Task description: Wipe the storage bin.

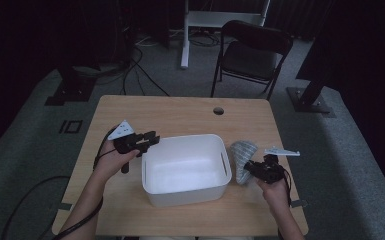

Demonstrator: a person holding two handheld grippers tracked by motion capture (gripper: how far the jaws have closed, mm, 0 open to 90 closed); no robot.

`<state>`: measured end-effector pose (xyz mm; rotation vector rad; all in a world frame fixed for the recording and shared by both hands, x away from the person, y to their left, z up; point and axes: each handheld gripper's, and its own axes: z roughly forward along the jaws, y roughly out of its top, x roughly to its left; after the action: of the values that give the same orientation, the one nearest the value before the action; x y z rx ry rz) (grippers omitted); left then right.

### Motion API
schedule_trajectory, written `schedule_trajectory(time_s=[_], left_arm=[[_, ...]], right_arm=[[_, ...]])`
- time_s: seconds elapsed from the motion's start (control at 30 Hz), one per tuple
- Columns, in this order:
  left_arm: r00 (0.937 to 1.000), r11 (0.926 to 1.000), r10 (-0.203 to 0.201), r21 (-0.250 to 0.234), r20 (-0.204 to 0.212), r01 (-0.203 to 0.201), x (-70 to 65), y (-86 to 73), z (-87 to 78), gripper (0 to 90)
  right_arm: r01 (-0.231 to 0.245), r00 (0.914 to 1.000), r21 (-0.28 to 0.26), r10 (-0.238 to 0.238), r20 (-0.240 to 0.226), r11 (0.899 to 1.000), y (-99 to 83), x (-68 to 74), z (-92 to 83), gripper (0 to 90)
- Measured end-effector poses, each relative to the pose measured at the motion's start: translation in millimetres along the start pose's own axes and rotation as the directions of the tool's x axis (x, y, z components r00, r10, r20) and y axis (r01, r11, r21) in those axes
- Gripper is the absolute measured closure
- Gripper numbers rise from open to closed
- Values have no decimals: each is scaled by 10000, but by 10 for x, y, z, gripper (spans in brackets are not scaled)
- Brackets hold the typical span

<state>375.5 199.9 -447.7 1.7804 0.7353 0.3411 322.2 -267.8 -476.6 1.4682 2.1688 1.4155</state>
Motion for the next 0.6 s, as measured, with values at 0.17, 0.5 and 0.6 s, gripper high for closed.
schedule_trajectory(time_s=[0.17,0.5,0.6], left_arm=[[9997,9999,163,-16,-179,-164,4,-35,-4,770],[9977,9989,384,299,-555,-367,-80,-29,-65,805],[9978,9994,240,266,-619,-224,-102,-54,-113,823]], right_arm=[[-20,10000,-21,20,28,10000,-3,-12,-11,782],[-9,10000,-32,9,41,10000,2,-18,-7,782],[-21,10000,-57,22,86,10000,3,-27,-15,782]])
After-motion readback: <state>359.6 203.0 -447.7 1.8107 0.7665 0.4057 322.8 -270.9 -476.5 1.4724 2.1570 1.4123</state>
